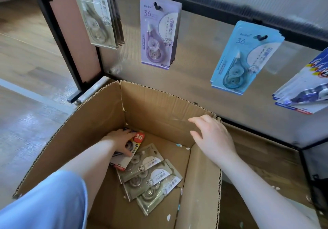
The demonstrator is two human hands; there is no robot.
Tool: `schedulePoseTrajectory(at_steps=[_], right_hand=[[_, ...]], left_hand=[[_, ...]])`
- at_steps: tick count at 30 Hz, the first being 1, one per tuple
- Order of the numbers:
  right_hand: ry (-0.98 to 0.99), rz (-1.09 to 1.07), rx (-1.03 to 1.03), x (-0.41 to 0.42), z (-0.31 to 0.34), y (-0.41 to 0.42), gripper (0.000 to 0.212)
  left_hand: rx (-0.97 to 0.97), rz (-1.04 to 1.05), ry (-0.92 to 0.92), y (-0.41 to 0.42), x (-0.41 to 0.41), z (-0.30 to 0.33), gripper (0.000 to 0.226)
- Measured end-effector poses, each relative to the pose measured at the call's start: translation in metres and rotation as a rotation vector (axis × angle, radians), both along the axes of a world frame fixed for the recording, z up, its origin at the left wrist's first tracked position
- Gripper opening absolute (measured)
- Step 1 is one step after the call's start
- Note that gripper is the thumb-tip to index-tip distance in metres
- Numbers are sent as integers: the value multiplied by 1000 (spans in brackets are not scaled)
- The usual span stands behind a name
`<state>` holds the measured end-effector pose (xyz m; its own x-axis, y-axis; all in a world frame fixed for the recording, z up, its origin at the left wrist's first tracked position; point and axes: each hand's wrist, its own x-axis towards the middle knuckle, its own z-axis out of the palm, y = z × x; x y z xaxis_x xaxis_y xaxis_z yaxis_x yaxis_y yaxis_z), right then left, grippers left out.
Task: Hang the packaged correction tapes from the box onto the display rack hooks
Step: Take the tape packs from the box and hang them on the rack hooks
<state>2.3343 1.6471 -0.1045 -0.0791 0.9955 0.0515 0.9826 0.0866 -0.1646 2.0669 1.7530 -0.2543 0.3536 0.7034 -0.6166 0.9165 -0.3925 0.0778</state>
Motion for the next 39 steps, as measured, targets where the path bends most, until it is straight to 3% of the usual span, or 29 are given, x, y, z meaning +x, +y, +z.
schedulePoseTrajectory(at_steps=[5, 10, 16, 23, 27, 30, 39], right_hand=[[4, 14, 18, 4, -1, -2, 35], [-7, 7, 19, 5, -1, 0, 36], [-4, 2, 20, 3, -3, 2, 35], [-36, 1, 18, 6, -4, 1, 35], [-47, -7, 9, 7, -7, 0, 35], [-66, -9, -6, 7, -8, -2, 36], [-137, 15, -18, 3, 0, -9, 32]], left_hand=[[-10, 146, -107, 1, 12, 0, 66], [29, 166, -94, -1, 15, -1, 47], [73, 65, -25, 0, -2, 4, 51], [-21, 181, -265, -5, -3, 9, 40], [-63, 142, -294, -4, 1, 24, 21], [-103, 120, -265, -5, 3, 40, 25], [58, 122, -291, -10, -2, 101, 20]])
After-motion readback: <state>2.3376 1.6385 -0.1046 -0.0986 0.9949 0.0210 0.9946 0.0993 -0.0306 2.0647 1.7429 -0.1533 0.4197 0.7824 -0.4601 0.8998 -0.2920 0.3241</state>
